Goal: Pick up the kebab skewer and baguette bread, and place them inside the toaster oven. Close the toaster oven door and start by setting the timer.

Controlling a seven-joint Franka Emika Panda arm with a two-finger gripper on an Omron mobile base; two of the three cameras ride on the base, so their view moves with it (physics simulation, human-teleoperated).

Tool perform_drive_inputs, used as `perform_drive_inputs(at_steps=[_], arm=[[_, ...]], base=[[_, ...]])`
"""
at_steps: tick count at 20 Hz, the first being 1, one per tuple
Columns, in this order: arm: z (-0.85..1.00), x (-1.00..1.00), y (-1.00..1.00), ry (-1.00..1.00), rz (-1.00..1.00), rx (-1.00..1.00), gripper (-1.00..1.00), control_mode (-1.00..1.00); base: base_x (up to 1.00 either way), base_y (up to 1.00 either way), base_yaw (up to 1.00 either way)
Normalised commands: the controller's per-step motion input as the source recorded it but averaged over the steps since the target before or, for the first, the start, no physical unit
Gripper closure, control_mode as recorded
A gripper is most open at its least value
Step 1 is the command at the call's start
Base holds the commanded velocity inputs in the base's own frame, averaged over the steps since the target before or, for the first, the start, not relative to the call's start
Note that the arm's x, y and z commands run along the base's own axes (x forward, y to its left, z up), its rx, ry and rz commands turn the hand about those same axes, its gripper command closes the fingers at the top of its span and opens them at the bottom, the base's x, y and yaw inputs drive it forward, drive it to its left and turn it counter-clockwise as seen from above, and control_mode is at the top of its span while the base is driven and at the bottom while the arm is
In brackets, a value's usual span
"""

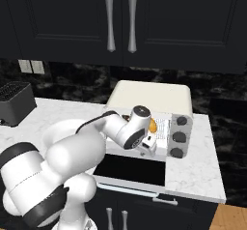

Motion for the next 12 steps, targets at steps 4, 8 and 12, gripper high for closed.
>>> perform_drive_inputs(at_steps=[4, 8, 12], arm=[[0.0, 0.48, 0.06, -0.05, -0.25, -0.01, -1.0, -1.0], [0.0, 0.28, 0.0, 0.0, -0.2, 0.0, -1.0, -1.0], [0.0, 0.01, -0.16, 0.0, -0.13, 0.0, -1.0, -1.0]], base=[[0.0, 0.0, 0.0], [0.0, 0.0, 0.0], [0.0, 0.0, 0.0]])
